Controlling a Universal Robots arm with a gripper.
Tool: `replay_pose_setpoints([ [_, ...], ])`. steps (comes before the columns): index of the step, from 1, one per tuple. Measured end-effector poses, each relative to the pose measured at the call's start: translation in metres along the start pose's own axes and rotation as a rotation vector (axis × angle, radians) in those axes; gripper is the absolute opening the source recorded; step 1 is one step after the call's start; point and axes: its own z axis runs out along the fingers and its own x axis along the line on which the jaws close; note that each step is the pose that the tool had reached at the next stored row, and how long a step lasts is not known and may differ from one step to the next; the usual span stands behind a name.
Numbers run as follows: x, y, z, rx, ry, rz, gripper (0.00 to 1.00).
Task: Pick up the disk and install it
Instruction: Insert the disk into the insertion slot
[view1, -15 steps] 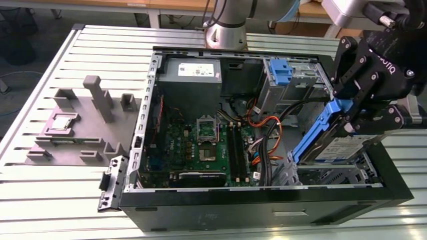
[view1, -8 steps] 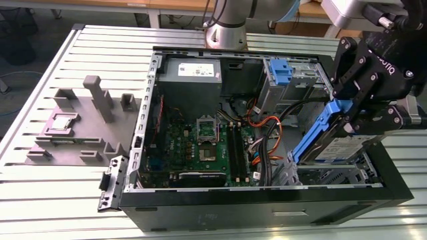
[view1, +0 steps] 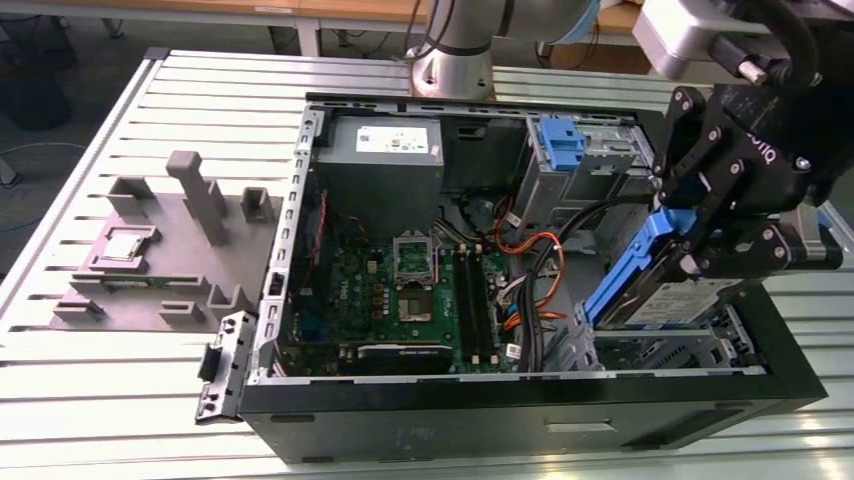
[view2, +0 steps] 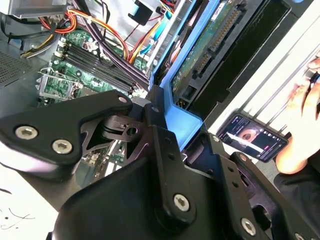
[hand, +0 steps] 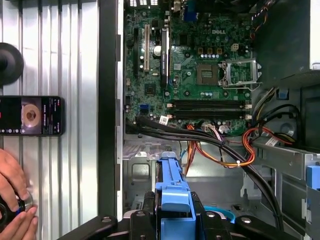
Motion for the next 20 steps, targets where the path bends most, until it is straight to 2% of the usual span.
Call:
replay_pose_setpoints([
  [12,0.0007,0.0,0.0197,0.0003,0.0001,0.0,0.37],
  [19,0.0007,0.0,0.0211,0.0008,0.0002,0.0,0.38],
  [20,0.0007,0.0,0.0213,0.0008,-0.0001,0.0,0.44],
])
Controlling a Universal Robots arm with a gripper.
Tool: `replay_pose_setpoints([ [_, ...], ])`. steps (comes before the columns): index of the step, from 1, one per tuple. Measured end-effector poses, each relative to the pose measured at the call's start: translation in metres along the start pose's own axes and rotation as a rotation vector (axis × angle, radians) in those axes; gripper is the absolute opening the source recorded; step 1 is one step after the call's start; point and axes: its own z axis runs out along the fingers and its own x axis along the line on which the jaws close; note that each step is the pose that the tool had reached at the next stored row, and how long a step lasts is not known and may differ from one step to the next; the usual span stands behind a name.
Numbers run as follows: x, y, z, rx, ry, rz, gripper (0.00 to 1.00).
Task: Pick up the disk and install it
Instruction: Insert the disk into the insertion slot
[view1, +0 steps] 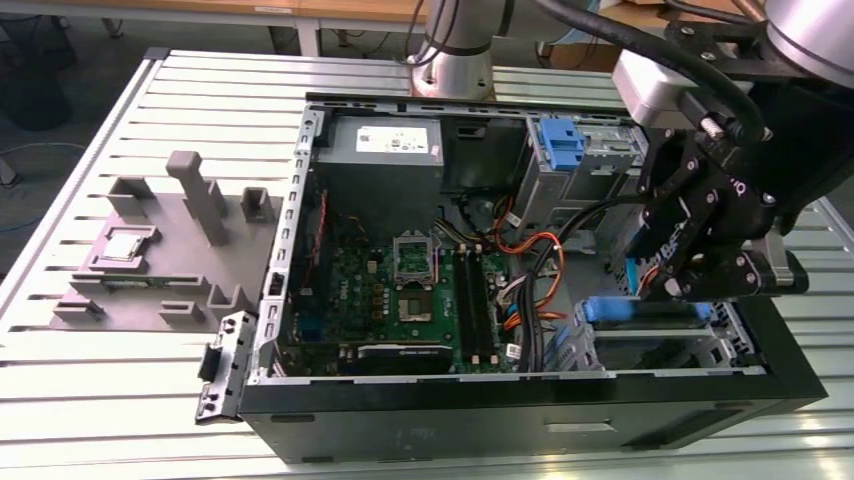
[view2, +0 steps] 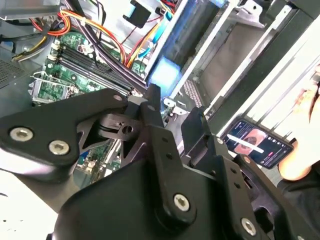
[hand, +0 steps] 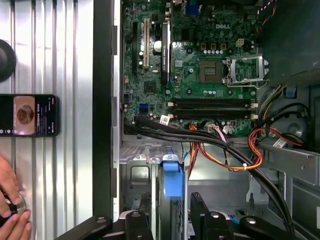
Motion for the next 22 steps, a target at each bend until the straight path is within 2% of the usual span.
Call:
replay_pose_setpoints([
  [2,0.0001,0.0,0.0017,0.0,-0.0001,0.0,0.44],
  [7,0.0002,0.0,0.0107,0.0001,0.0002,0.0,0.42],
  [8,0.0002,0.0,0.0125,0.0001,0.0003,0.0,0.36],
  [9,0.0003,0.0,0.0143,0.0001,0.0003,0.0,0.36],
  [11,0.0005,0.0,0.018,0.0001,0.0002,0.0,0.24],
  [12,0.0006,0.0,0.0197,0.0001,0.0003,0.0,0.24],
  [14,0.0007,-0.0002,0.0234,0.0002,0.0002,0.0,0.13],
  [19,0.0008,-0.0014,0.0325,0.0002,0.0002,0.0,0.1],
  [22,0.0008,-0.005,0.0379,0.0002,0.0002,0.0,0.1],
])
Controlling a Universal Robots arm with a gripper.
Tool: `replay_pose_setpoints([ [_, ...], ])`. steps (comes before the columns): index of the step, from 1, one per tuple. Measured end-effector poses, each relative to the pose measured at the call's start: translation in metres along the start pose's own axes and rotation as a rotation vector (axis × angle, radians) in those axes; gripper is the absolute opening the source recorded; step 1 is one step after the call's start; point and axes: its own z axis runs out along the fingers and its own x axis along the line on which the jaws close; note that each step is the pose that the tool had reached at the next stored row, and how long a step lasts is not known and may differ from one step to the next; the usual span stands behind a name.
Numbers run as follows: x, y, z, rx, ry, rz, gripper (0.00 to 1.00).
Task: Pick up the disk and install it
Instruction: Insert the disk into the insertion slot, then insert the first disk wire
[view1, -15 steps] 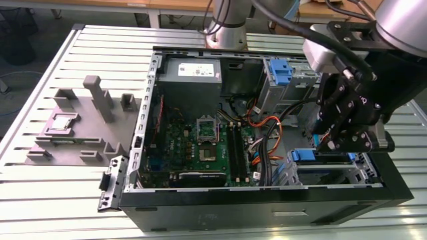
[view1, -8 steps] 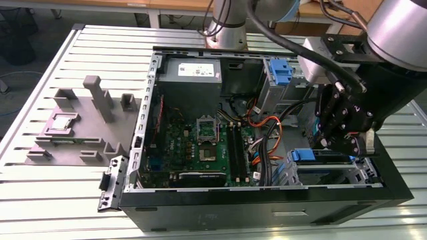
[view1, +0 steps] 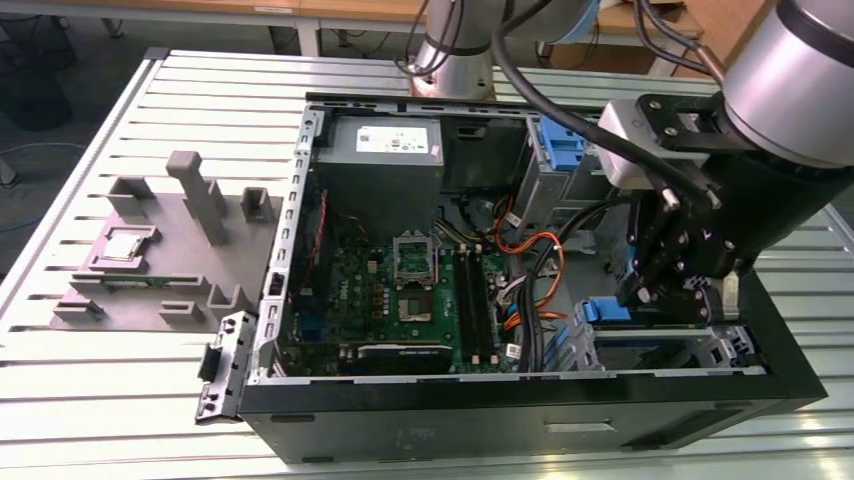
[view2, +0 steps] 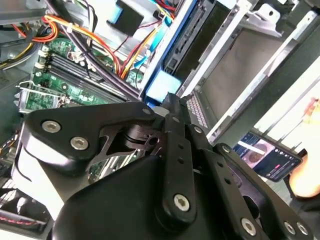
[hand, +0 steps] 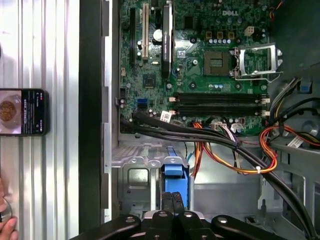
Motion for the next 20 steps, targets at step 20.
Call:
replay_pose_setpoints([
  [20,0.0002,-0.0005,0.0042,0.0012,-0.0001,-0.019,0.1],
])
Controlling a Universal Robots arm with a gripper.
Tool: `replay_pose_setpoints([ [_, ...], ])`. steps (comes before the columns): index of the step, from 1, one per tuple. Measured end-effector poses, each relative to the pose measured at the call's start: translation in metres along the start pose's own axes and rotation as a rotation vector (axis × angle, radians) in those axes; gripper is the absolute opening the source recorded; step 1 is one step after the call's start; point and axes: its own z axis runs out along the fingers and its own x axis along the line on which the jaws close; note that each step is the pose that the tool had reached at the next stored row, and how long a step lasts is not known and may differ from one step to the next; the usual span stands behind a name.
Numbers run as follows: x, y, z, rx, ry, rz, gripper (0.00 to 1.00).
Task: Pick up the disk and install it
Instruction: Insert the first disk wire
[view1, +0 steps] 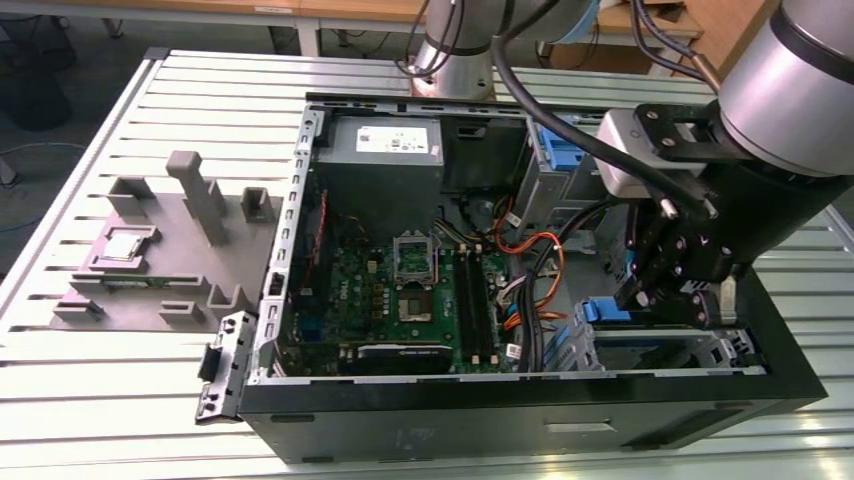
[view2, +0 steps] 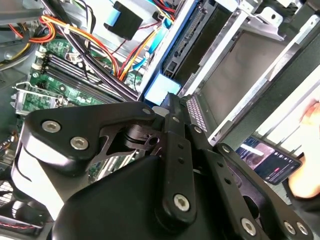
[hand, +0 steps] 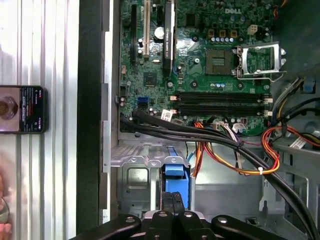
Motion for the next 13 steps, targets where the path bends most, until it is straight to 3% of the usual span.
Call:
replay_pose_setpoints([
  [5,0.0,-0.0001,0.0008,-0.0008,0.0008,-0.072,0.1],
  [8,0.0001,-0.0027,0.001,-0.001,0.0054,-0.079,0.1],
  [13,-0.0001,-0.0039,-0.0028,0.001,0.0058,-0.079,0.1],
])
